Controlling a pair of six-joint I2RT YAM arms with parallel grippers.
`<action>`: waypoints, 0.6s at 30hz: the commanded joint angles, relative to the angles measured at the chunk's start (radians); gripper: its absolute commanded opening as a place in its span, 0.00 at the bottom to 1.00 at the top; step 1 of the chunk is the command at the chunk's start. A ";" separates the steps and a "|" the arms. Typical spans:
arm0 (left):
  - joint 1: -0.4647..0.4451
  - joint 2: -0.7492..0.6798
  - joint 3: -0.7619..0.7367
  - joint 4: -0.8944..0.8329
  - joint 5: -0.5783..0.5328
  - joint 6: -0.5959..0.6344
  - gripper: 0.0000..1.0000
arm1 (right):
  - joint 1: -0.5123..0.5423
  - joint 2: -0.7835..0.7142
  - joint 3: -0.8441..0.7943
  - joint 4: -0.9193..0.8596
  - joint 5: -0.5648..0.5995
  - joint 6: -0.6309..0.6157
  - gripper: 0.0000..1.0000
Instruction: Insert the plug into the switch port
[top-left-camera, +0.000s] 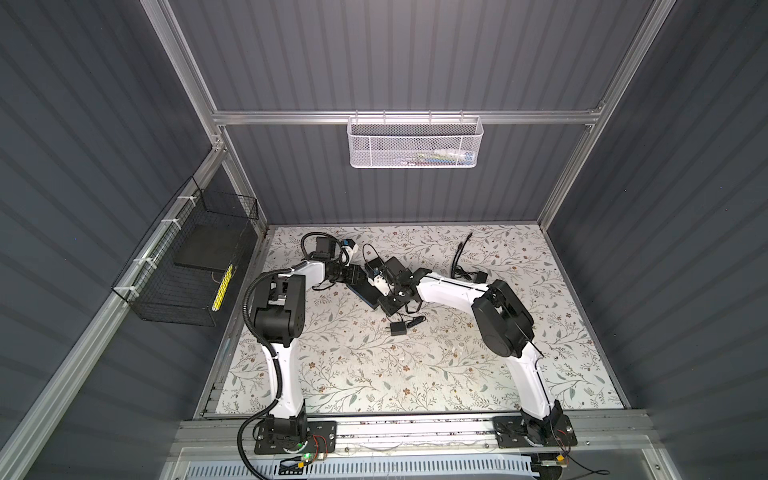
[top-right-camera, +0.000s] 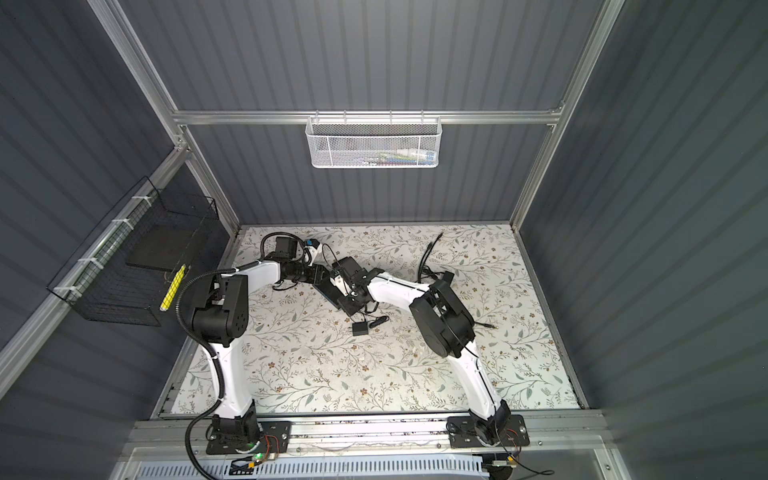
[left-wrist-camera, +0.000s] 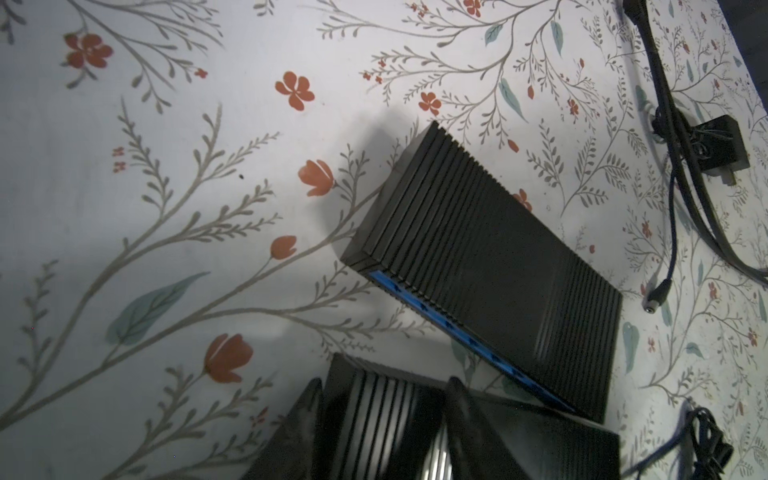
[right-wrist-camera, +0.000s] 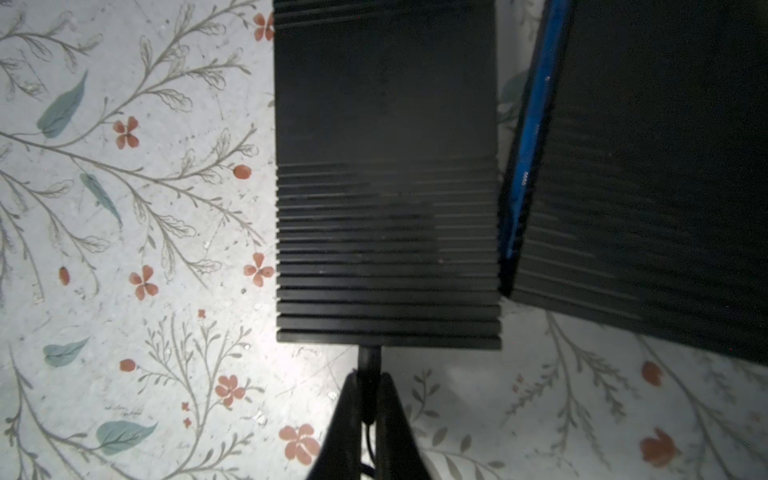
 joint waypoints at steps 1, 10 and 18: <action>-0.079 -0.009 -0.048 -0.158 0.089 -0.015 0.47 | -0.008 -0.043 0.017 0.177 0.016 0.009 0.09; -0.092 -0.003 -0.057 -0.141 0.101 -0.035 0.47 | -0.012 -0.050 0.021 0.175 0.018 0.001 0.09; -0.102 -0.005 -0.077 -0.124 0.109 -0.053 0.47 | -0.018 -0.016 0.097 0.108 0.016 -0.012 0.09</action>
